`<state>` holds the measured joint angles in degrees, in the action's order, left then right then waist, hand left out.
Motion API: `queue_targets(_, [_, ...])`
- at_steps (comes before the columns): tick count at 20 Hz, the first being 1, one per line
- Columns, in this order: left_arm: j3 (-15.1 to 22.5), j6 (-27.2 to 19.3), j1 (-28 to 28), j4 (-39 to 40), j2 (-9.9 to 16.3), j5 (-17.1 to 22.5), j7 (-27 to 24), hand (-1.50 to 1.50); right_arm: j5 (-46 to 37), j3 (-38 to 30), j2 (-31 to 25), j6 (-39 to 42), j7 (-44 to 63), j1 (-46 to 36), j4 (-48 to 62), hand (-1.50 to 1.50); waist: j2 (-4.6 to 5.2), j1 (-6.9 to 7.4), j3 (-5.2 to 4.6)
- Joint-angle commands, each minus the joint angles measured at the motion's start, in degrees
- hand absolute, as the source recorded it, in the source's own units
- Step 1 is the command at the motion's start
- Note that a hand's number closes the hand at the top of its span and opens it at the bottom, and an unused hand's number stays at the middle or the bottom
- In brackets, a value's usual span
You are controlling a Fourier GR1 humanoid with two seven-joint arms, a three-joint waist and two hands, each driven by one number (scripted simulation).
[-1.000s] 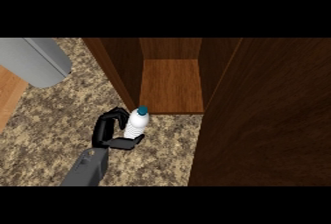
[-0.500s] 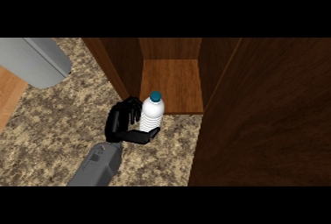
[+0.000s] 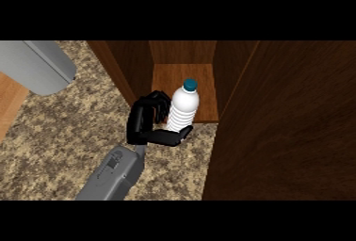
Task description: Pick up the bottled water, place it into the cabinet and close the cabinet
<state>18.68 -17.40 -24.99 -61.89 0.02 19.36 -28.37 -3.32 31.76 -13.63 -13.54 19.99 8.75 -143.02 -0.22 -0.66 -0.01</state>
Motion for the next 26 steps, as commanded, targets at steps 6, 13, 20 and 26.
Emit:
queue_targets(6, [2.2,-9.1,-10.6,6.6,0.0,1.0,4.6,1.50,2.3,-4.2,-4.2,3.1,0.0,5.1,-9.0,-1.50,0.22,-0.50,0.02])
queue_targets(13, [1.1,-12.0,-21.3,18.9,0.0,11.9,4.6,1.50,1.8,-3.1,-0.6,2.5,-5.4,3.0,-0.9,-1.50,0.60,-1.41,-0.01])
queue_targets(20, [2.3,-19.1,-24.7,24.6,0.0,14.0,2.7,1.50,3.2,-2.9,-3.5,3.9,-3.8,9.0,-8.6,-1.50,0.49,-2.10,-0.02])
queue_targets(26, [0.4,-17.8,-28.7,36.3,0.0,15.2,-3.5,1.50,3.3,-3.1,-2.5,4.3,-5.3,6.9,-5.6,-1.50,0.97,-2.92,-0.05])
